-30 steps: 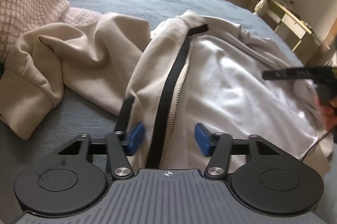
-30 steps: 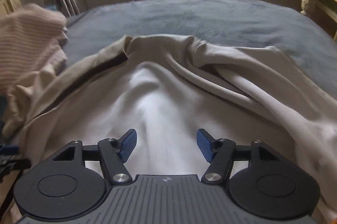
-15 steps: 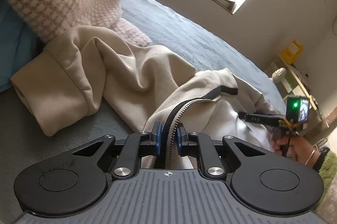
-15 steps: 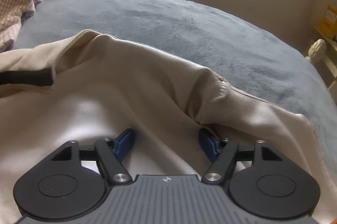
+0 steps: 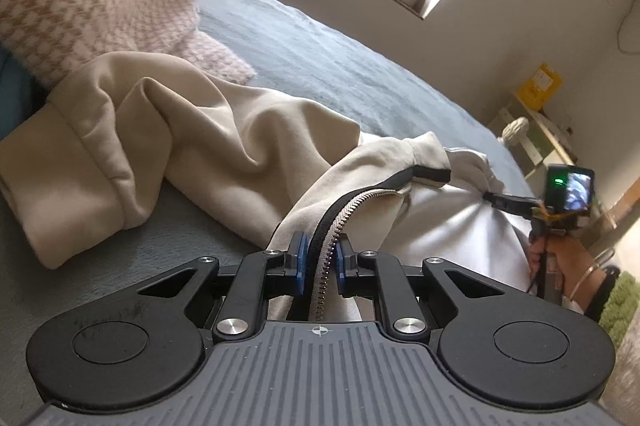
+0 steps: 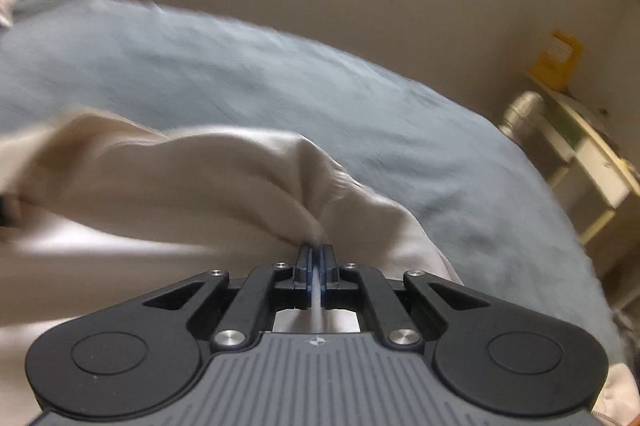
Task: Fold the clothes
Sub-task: 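Grasp the zipper edge with the left gripper while the right tool smooths the hoodie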
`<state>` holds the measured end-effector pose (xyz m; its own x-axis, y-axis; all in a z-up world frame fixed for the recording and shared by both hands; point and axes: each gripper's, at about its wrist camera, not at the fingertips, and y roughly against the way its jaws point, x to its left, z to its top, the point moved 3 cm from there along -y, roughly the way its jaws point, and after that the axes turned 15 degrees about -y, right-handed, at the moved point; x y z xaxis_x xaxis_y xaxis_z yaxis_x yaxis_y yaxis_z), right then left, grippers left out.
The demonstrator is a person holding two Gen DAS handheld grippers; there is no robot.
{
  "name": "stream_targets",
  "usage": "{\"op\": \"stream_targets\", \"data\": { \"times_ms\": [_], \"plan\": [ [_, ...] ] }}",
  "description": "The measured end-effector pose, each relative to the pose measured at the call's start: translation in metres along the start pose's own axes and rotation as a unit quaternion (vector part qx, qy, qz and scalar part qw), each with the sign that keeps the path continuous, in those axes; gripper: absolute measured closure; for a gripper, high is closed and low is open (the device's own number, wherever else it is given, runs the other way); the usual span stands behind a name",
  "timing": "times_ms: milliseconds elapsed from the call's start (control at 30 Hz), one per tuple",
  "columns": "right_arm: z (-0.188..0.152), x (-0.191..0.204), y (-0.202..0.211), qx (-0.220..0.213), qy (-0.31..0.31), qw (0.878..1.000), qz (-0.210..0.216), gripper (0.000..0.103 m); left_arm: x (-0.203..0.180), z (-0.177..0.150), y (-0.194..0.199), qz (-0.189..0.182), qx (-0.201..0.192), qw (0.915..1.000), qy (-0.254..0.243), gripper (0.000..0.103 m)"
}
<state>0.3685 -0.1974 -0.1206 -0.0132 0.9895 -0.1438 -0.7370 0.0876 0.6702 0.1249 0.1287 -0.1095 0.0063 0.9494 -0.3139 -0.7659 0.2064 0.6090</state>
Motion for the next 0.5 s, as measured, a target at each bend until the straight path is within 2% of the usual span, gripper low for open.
{"op": "stream_targets", "data": {
  "times_ms": [167,233,267,300,400,467,500],
  "plan": [
    [0.001,-0.033,0.001,0.040,-0.067,0.997,-0.001,0.101,-0.004,-0.001,0.001,-0.002,0.008,1.0000,-0.004,0.088],
    [0.002,-0.047,0.002,0.056,-0.094,0.994,-0.001,0.097,-0.006,-0.001,0.004,-0.007,0.011,0.9999,-0.005,0.079],
    [0.004,-0.057,0.018,0.061,-0.104,0.993,0.018,0.094,-0.008,-0.001,0.006,-0.010,0.012,0.9999,-0.005,0.068],
    [0.005,-0.066,0.033,0.071,-0.115,0.990,0.035,0.085,-0.009,-0.001,0.008,-0.013,0.013,0.9998,-0.005,0.058],
    [-0.022,-0.093,0.068,0.094,-0.145,0.984,0.049,0.059,-0.013,-0.001,0.013,-0.022,0.017,0.9996,-0.007,0.044],
    [-0.039,-0.110,0.092,0.110,-0.164,0.979,0.059,0.051,-0.016,-0.002,0.016,-0.028,0.020,0.9994,-0.007,0.036],
    [-0.048,-0.119,0.104,0.118,-0.174,0.976,0.063,0.040,-0.017,-0.002,0.018,-0.031,0.021,0.9993,-0.008,0.034]
  ]
}}
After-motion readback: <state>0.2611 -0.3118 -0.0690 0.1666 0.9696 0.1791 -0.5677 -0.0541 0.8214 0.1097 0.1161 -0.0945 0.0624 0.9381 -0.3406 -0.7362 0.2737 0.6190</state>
